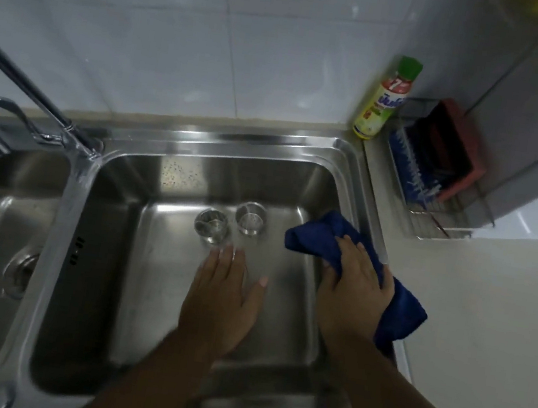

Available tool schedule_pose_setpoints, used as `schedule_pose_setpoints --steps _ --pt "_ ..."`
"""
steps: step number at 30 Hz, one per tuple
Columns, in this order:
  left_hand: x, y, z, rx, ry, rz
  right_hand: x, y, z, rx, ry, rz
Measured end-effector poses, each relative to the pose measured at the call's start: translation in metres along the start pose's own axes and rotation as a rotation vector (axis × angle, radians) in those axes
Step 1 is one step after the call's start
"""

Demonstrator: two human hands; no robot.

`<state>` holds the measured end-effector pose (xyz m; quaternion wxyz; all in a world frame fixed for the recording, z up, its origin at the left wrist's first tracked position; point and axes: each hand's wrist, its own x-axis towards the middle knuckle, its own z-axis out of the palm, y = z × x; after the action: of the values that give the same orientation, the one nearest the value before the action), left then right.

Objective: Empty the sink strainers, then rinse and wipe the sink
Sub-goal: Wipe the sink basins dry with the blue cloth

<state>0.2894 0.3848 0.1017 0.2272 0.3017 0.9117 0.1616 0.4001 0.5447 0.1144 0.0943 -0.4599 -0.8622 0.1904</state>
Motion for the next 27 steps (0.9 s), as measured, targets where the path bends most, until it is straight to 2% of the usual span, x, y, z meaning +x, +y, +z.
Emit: schedule_pose_setpoints --steps 6,11,15,18,20,23,27 --pt "0.119 -0.040 -0.052 0.122 0.147 -0.009 0.103 -0.053 0.031 0.207 0.191 0.100" --pt "0.158 -0.071 -0.069 0.278 0.200 -0.009 0.153 -0.084 0.050 0.262 0.288 0.200" --pt "0.160 -0.072 -0.071 0.315 0.186 -0.016 0.168 -0.101 0.051 0.165 0.202 0.100" --pt "0.161 -0.076 -0.085 0.242 0.129 0.011 0.173 -0.115 0.055 0.076 0.071 -0.028" --pt "0.150 -0.087 -0.096 0.204 0.149 0.039 0.167 -0.135 0.064 0.081 0.044 -0.043" --pt "0.107 -0.115 -0.108 0.193 0.204 0.008 0.148 -0.172 0.086 0.111 0.063 -0.109" --pt "0.032 -0.165 -0.115 0.186 0.247 -0.115 0.123 -0.241 0.117 0.123 -0.005 -0.244"
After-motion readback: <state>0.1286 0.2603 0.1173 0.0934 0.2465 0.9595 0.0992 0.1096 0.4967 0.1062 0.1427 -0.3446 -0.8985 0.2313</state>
